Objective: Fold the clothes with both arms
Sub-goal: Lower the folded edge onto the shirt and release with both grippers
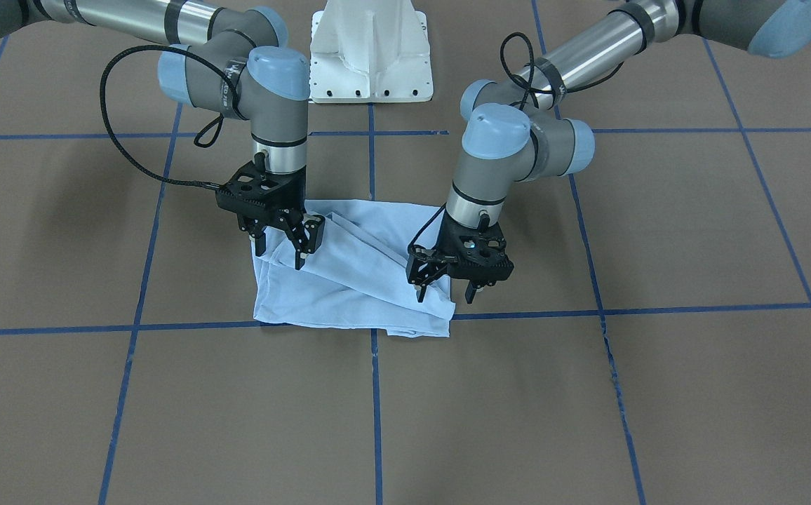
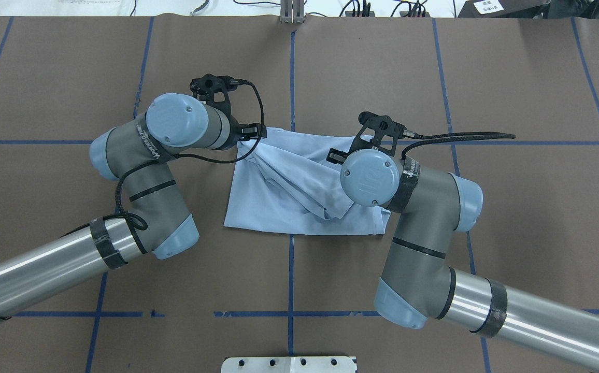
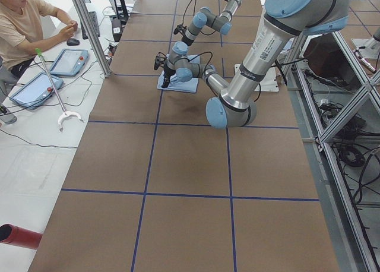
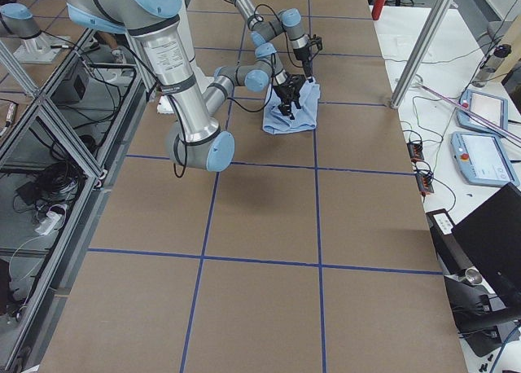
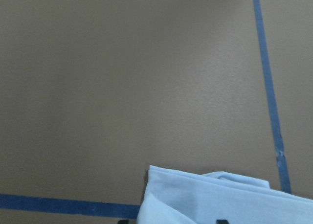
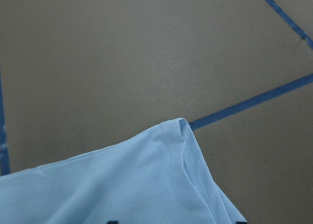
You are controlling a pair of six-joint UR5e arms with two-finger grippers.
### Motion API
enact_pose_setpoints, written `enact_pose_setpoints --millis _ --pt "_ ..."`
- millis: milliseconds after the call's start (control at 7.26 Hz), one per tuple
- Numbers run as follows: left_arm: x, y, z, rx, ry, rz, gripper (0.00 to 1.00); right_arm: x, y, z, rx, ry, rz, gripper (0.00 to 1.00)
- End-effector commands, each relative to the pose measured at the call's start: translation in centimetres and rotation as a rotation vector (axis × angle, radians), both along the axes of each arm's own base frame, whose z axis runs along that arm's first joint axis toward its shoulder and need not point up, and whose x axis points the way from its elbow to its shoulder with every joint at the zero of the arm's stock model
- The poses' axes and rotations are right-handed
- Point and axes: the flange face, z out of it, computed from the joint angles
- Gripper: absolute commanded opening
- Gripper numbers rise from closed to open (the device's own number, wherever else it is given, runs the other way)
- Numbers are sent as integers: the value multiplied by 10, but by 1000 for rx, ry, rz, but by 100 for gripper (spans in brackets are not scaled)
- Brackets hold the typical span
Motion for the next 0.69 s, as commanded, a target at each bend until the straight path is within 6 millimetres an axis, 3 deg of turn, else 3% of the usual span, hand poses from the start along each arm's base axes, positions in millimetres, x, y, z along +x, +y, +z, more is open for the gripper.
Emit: enact_pose_setpoints --millis 0,413,551 --pt "-29 -7 4 29 5 34 100 -12 15 -24 95 45 -142 100" --pt "-30 -8 5 26 5 34 100 -39 42 -12 306 281 -424 100" --pt "-30 -8 5 26 5 32 100 -42 44 -24 349 354 -490 100"
